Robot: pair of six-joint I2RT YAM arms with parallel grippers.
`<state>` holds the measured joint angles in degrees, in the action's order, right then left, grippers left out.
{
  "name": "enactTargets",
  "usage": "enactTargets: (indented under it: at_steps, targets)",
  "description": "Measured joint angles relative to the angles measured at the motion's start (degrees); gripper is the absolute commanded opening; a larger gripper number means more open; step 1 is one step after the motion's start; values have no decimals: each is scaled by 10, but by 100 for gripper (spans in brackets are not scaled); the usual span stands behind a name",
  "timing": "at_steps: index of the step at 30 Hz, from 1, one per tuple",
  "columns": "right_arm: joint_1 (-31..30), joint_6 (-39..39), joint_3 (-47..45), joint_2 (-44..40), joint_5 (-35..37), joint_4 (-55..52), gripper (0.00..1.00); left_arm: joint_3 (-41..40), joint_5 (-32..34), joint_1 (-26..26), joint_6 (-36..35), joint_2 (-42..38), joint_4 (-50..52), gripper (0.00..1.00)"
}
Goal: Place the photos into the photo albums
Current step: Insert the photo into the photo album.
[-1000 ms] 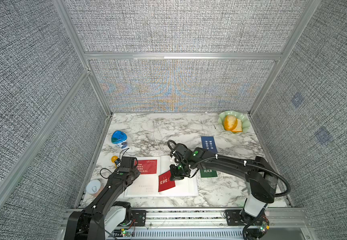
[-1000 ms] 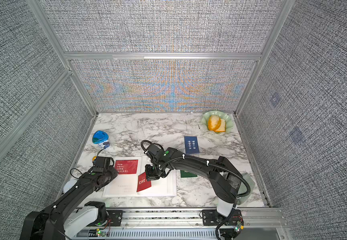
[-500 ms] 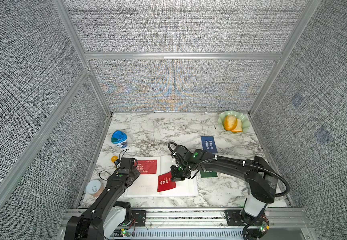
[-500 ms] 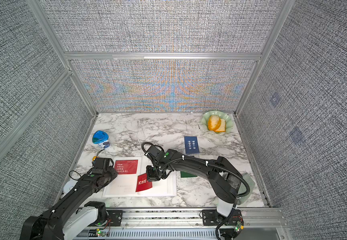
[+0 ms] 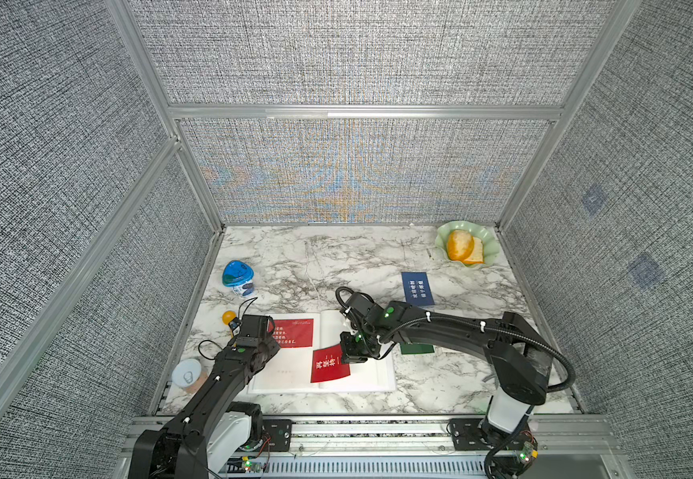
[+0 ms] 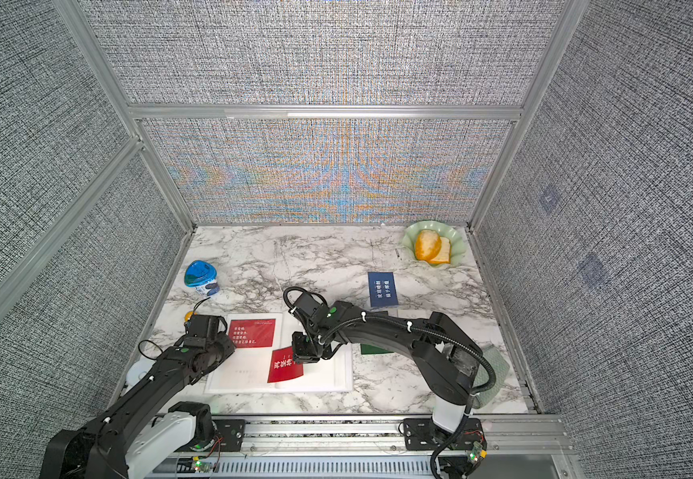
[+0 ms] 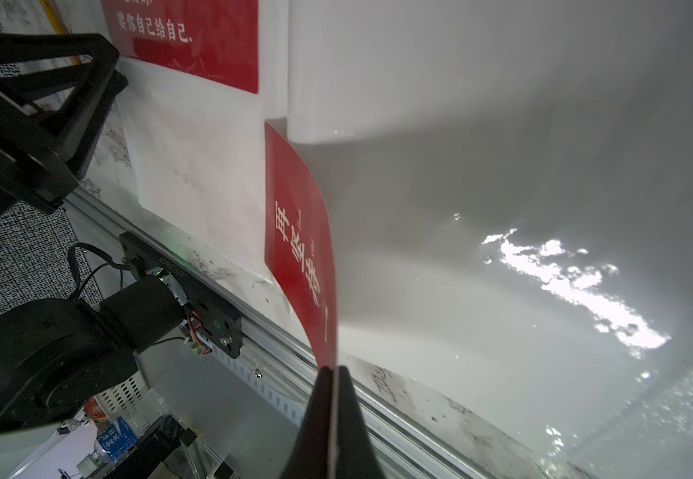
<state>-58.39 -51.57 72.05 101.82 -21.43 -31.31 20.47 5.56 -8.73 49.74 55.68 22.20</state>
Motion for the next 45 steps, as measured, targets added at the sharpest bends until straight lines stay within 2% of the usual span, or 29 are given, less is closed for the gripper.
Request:
enactTargets:
  at_steps: [10, 24, 29, 32, 37, 45]
  targets:
    - [3, 3, 0, 7, -11, 11, 0, 0, 0, 0, 0, -2, 0, 30]
    - [10, 39, 69, 109, -75, 41, 1, 0, 0, 0, 0, 1, -1, 30]
    - [9, 54, 72, 118, -90, 37, 26, -1, 0, 0, 0, -5, -1, 30]
    - [10, 67, 63, 97, -82, 19, 32, -1, 0, 0, 0, -7, -1, 30]
    - [11, 83, 52, 73, -59, -16, 33, -3, 0, 0, 0, -3, -2, 30]
    - [2, 90, 68, 89, -52, -32, 33, -6, 1, 0, 0, -1, -12, 30]
